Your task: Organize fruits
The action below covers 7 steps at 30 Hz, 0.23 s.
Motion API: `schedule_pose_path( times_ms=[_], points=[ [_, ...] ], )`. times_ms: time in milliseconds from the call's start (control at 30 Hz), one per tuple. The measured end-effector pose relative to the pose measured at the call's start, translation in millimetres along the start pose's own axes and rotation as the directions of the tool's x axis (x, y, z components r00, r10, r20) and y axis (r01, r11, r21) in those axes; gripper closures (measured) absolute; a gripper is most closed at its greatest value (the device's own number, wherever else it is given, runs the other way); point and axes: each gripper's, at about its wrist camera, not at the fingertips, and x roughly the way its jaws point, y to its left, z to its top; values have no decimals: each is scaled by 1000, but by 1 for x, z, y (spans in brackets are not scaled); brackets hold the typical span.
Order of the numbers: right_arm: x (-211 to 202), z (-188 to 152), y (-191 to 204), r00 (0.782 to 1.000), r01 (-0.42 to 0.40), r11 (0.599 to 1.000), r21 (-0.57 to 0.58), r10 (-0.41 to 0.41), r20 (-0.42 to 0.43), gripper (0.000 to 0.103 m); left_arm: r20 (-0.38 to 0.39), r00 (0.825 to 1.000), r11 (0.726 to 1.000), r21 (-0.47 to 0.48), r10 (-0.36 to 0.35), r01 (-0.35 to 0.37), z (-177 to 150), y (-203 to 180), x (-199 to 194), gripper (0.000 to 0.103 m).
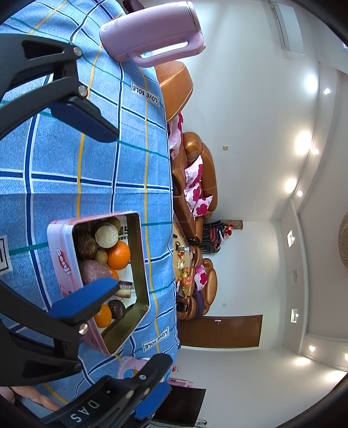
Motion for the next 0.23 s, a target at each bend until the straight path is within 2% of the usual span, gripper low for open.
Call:
schedule_pose_path(
  times_ms=[233],
  points=[
    [3, 0, -2, 1000, 19, 1000, 9, -19, -13, 43, -16, 1000, 1000, -6, 3, -3, 0, 2, 3, 0]
  ],
)
